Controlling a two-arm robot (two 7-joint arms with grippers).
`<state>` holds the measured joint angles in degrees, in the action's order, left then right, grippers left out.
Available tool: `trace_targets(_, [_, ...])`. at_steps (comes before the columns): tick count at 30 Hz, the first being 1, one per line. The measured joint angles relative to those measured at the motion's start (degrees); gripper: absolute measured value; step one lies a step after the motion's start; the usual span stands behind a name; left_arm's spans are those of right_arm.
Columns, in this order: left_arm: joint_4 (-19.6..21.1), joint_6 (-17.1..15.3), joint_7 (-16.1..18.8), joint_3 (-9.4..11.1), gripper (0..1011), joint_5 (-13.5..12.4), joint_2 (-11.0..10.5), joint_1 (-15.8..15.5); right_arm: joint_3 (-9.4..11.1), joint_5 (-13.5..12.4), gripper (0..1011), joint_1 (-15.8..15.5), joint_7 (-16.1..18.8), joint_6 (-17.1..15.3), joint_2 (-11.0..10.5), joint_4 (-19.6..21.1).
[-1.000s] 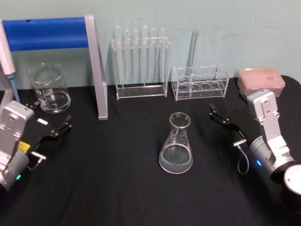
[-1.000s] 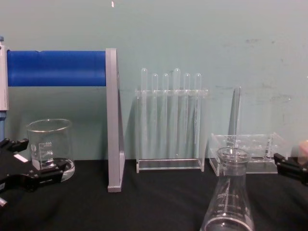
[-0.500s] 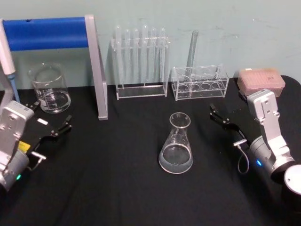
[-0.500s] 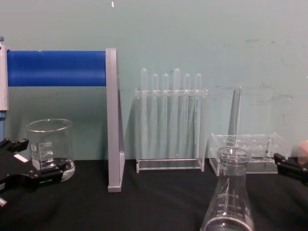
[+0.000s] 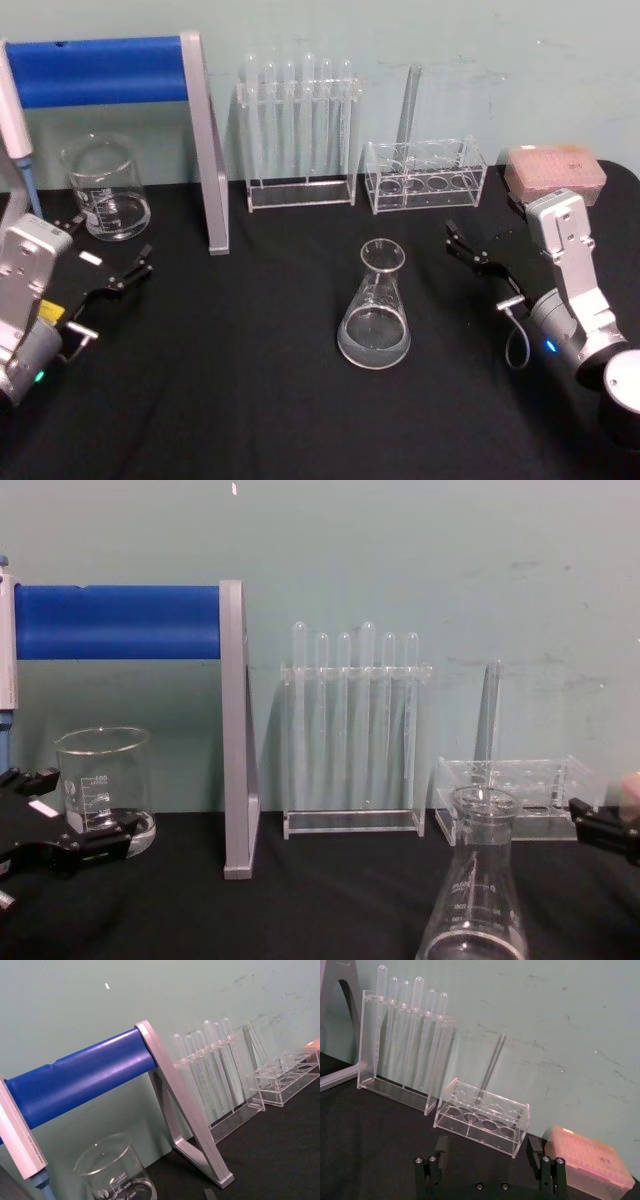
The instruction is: Grasp the erlenmeyer flask with one hand, shake it three times, then place it back.
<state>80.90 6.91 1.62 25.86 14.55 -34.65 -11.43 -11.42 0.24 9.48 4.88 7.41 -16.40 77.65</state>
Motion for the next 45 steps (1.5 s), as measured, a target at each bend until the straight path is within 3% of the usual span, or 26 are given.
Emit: trace_targets(45, [0.0, 0.0, 0.0, 0.0, 1001, 0.0, 0.0, 0.0, 0.0, 0.0, 1000, 0.0, 0.0, 0.0, 0.0, 0.0])
